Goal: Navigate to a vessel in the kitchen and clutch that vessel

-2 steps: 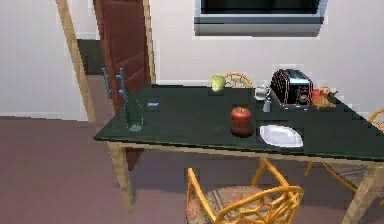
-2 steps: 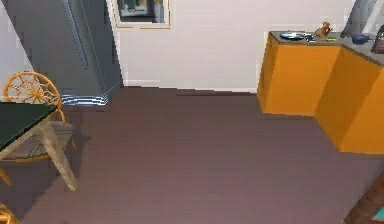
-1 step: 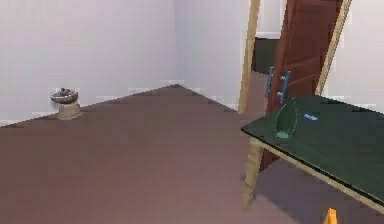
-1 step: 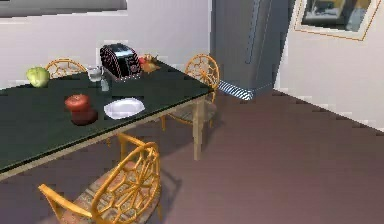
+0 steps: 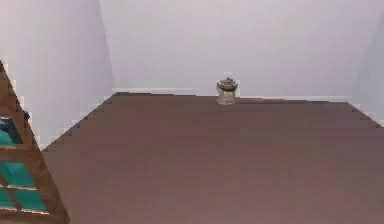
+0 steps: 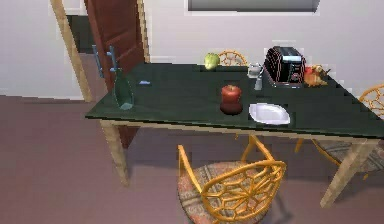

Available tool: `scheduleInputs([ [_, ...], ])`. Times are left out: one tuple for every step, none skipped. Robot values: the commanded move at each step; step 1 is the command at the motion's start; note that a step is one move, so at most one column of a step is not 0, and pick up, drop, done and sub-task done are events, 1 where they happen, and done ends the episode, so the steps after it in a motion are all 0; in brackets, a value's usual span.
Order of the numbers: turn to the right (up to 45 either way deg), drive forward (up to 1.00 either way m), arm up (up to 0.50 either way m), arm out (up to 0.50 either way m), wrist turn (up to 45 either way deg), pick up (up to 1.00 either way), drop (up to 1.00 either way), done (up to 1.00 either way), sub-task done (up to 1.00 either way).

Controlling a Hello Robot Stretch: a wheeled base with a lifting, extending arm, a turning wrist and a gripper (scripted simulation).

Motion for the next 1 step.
scheduleInputs([
  [-15.0,0.0,0.0,0.0,0.0,0.0,0.0,0.0,0.0],
])
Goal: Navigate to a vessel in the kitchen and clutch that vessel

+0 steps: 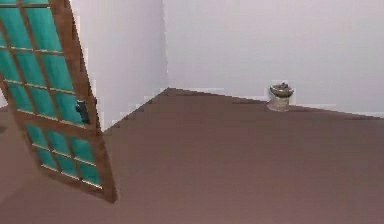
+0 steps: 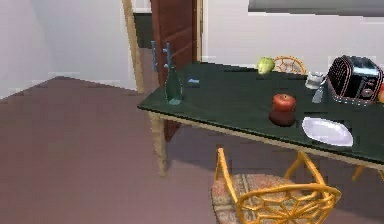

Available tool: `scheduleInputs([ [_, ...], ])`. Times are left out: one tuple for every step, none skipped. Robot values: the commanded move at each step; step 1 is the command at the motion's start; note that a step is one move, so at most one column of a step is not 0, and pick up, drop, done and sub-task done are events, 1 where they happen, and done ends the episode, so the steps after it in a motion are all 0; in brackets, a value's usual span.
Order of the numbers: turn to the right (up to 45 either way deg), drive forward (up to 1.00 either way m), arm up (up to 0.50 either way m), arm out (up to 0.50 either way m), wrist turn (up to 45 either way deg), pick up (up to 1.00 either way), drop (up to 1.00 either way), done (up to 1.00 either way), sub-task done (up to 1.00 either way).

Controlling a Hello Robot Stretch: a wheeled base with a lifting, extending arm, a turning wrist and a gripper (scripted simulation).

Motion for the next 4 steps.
scheduleInputs([
  [45.0,0.0,0.0,0.0,0.0,0.0,0.0,0.0,0.0],
  [33.0,0.0,0.0,0.0,0.0,0.0,0.0,0.0,0.0],
  [0.0,0.75,0.0,0.0,0.0,0.0,0.0,0.0,0.0],
  [-45.0,0.0,0.0,0.0,0.0,0.0,0.0,0.0,0.0],
])
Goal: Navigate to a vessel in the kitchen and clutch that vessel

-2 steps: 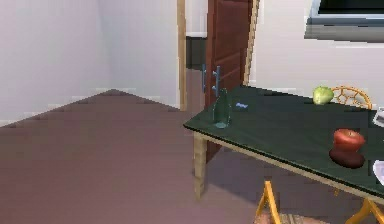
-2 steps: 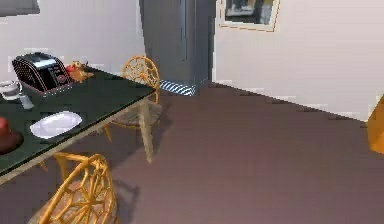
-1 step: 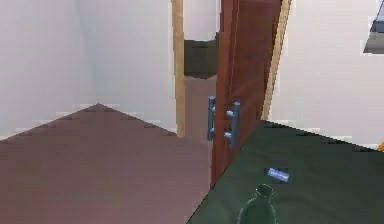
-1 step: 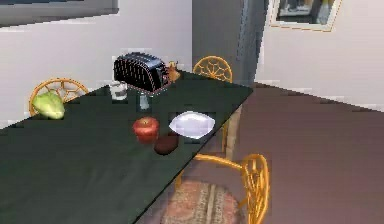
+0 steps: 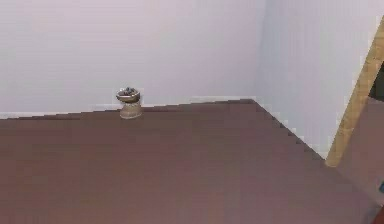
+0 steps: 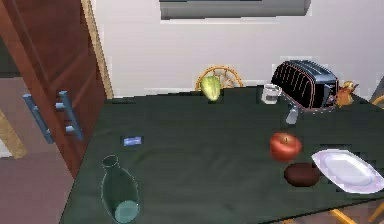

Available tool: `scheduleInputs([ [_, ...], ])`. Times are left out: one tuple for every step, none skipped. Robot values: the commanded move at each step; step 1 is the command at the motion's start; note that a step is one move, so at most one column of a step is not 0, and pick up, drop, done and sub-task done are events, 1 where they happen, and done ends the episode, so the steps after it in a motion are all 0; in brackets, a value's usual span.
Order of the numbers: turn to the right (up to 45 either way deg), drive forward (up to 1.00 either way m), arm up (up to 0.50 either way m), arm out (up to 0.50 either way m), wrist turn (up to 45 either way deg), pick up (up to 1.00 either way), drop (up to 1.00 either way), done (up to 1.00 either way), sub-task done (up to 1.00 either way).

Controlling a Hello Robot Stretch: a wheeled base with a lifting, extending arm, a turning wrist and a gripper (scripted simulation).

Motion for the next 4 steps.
scheduleInputs([
  [-18.0,0.0,0.0,0.0,0.0,0.0,0.0,0.0,0.0],
  [0.0,0.0,0.5,0.0,0.0,0.0,0.0,0.0,0.0],
  [0.0,0.0,0.38,0.0,0.0,0.0,0.0,0.0,0.0],
  [0.0,0.0,0.0,0.08,0.0,0.0,0.0,0.0,0.0],
])
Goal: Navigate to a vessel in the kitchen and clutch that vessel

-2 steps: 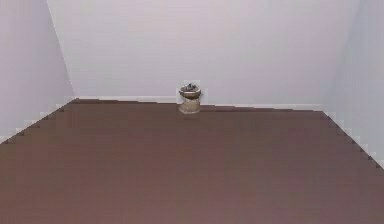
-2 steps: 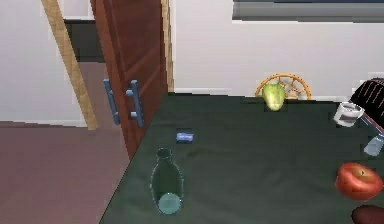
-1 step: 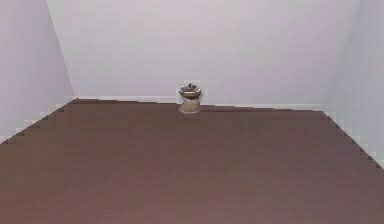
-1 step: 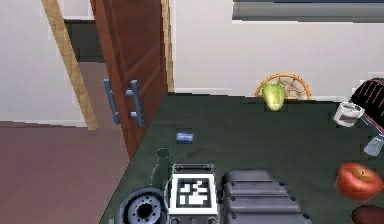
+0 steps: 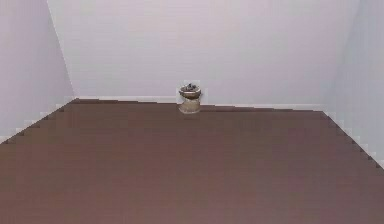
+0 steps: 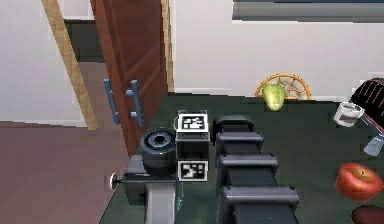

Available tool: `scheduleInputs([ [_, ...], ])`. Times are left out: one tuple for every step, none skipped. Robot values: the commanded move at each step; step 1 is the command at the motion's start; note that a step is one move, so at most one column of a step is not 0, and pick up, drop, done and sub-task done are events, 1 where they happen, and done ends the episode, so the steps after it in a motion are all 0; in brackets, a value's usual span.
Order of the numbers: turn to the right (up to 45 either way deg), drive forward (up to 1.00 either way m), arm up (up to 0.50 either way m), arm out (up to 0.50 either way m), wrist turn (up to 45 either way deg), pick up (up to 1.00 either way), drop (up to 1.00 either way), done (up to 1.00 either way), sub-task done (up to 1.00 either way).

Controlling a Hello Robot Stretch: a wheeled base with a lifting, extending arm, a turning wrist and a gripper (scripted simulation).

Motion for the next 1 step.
scheduleInputs([
  [0.0,0.0,0.0,0.0,45.0,0.0,0.0,0.0,0.0],
])
